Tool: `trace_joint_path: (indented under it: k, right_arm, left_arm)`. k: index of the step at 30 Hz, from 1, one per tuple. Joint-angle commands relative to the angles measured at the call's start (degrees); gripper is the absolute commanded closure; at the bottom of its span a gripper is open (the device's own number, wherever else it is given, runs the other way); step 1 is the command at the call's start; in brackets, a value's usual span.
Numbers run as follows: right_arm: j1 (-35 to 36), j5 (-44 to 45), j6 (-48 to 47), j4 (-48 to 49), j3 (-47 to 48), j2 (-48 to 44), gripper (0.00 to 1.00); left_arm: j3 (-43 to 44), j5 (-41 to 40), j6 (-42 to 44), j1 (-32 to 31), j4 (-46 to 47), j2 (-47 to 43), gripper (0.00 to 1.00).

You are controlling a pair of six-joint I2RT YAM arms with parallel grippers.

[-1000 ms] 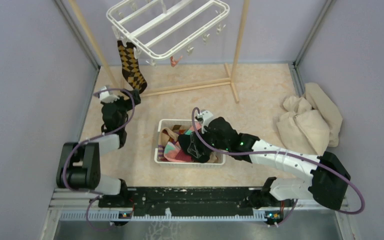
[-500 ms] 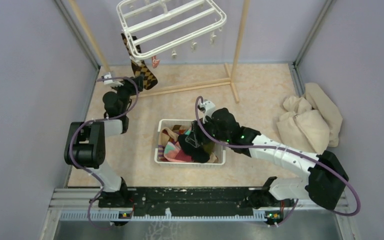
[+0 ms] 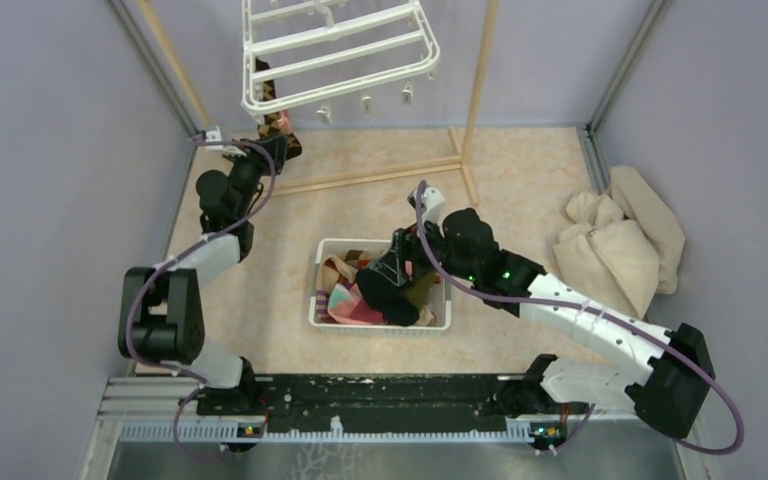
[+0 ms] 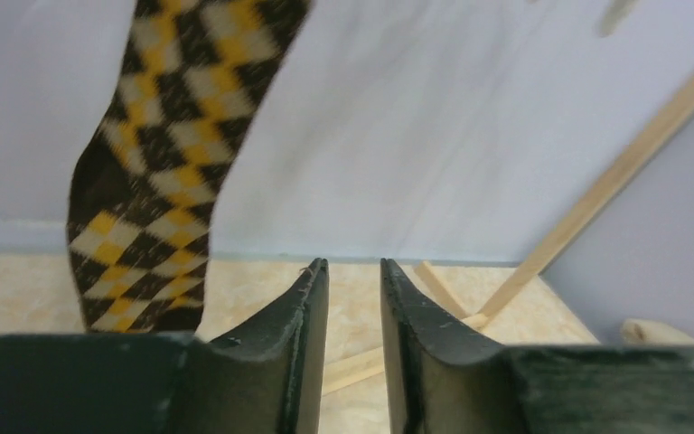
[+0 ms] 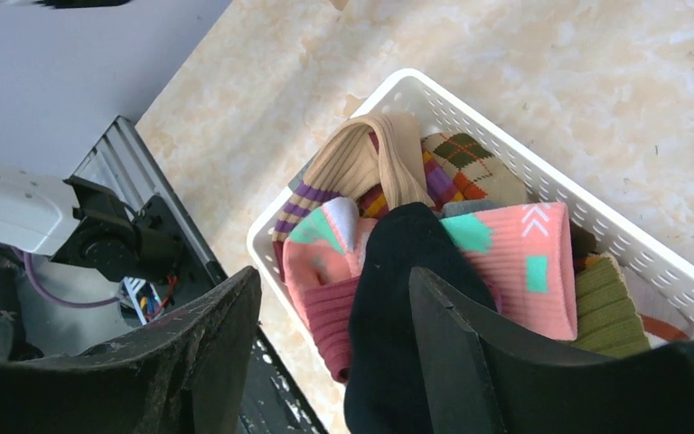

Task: Remove the socks clipped to the hanger
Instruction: Adjust the hanger on the clothesline.

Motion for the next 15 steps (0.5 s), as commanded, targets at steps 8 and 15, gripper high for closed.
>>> trace_joint_path:
  k: [8,15]
  right_arm:
    - [-0.17,-2.7,3.62,3.16,-3.58,-4.72,0.39]
    - [-0.17,-2.83,4.97,2.88,-5.9,-8.61,0.39]
  left_arm:
    - [-6.11,-0.96,6.88,-2.36,-11.85,-24.2,0.25]
    - [-1.46,0.8,9.3,-2.29,-9.24,-19.92,0.24]
